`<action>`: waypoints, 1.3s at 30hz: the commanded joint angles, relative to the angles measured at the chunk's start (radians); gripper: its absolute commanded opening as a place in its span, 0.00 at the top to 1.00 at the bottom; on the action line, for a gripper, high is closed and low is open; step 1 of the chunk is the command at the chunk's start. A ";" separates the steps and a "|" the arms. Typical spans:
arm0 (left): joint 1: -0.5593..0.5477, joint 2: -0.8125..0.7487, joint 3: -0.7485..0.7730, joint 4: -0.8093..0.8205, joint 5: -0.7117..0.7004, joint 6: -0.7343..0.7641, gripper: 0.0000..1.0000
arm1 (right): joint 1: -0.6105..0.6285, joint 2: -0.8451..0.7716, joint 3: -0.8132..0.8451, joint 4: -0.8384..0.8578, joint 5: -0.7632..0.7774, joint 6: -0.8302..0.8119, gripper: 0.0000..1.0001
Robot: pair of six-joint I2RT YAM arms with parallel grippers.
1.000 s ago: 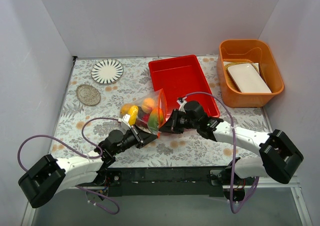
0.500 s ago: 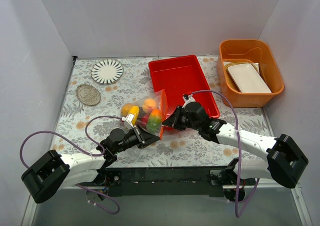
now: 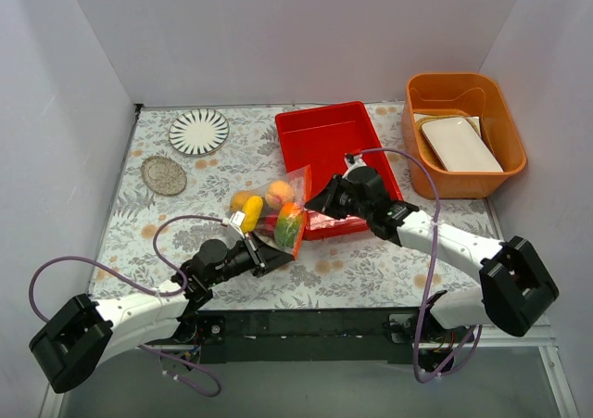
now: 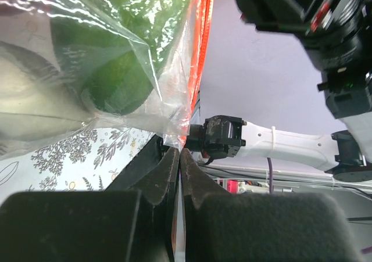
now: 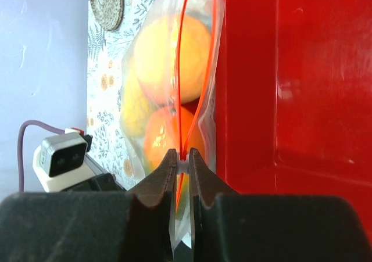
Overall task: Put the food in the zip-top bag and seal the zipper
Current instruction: Zip the zipper food storage bag at the center of the board.
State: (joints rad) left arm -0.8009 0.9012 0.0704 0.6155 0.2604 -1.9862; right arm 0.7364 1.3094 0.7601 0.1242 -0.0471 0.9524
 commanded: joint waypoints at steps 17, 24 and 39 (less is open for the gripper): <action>-0.008 -0.038 -0.029 -0.089 0.016 0.021 1.00 | -0.204 0.270 0.301 0.117 -0.178 -0.158 0.97; -0.008 -0.064 -0.038 -0.108 0.010 0.018 1.00 | -0.258 0.367 0.399 0.127 -0.233 -0.188 0.96; -0.007 -0.131 0.201 -0.471 -0.039 0.258 0.02 | -0.289 0.418 0.676 -0.309 -0.157 -0.599 0.23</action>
State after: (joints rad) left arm -0.8055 0.8341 0.1284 0.3447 0.2508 -1.8729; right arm 0.4580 1.7756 1.3354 0.0113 -0.3286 0.5983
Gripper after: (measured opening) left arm 0.950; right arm 0.724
